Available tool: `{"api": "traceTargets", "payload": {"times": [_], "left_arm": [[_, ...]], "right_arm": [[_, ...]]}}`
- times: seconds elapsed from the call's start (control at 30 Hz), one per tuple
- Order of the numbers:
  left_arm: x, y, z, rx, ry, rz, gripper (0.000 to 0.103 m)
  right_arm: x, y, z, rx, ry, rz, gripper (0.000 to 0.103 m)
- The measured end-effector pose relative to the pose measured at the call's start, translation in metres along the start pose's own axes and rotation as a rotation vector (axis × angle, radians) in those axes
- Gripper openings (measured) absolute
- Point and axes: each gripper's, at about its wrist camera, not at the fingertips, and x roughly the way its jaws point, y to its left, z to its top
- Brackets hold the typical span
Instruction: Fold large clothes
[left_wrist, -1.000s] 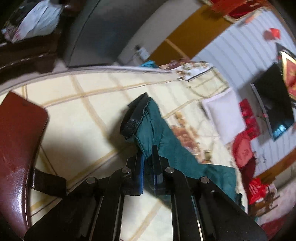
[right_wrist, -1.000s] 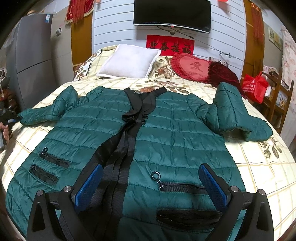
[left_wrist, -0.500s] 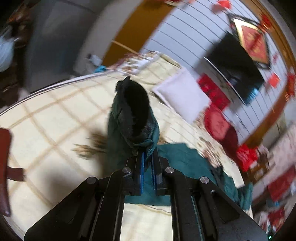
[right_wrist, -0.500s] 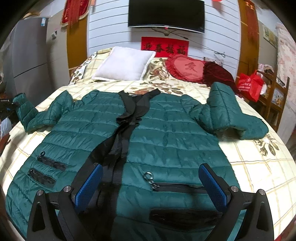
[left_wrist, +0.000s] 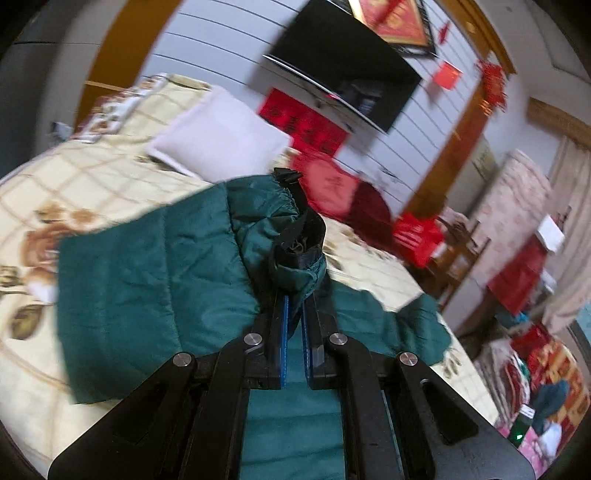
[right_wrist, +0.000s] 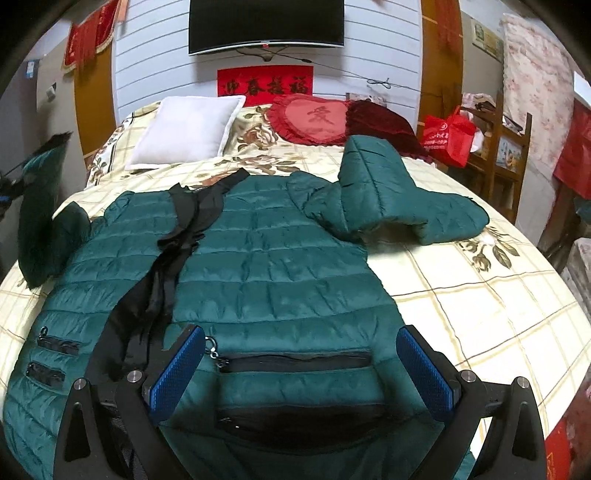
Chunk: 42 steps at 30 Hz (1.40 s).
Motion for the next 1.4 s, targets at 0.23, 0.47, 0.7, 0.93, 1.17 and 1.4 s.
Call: {"api": "traceTargets", "payload": {"times": [0.23, 0.47, 0.7, 0.93, 1.17, 1.4], "left_arm": [[0.047, -0.066, -0.01, 0.031, 0.054, -0.121, 0.005], [0.111, -0.109, -0.035, 0.019, 0.144, -0.182, 0.005], [0.17, -0.155, -0.072, 0.054, 0.246, -0.224, 0.005], [0.206, -0.161, -0.104, 0.065, 0.366, -0.195, 0.005], [0.187, -0.15, -0.11, 0.031, 0.436, -0.215, 0.056], [0.117, -0.105, -0.079, 0.072, 0.306, -0.158, 0.056]], "right_arm": [[0.007, -0.014, -0.001, 0.034, 0.039, -0.042, 0.102], [0.007, -0.034, -0.005, 0.074, 0.058, -0.059, 0.102], [0.011, -0.046, -0.008, 0.086, 0.089, -0.081, 0.102], [0.017, -0.061, -0.011, 0.132, 0.125, -0.091, 0.102], [0.017, -0.054, -0.01, 0.123, 0.112, -0.089, 0.102], [0.011, -0.05, -0.006, 0.125, 0.062, -0.116, 0.102]]}}
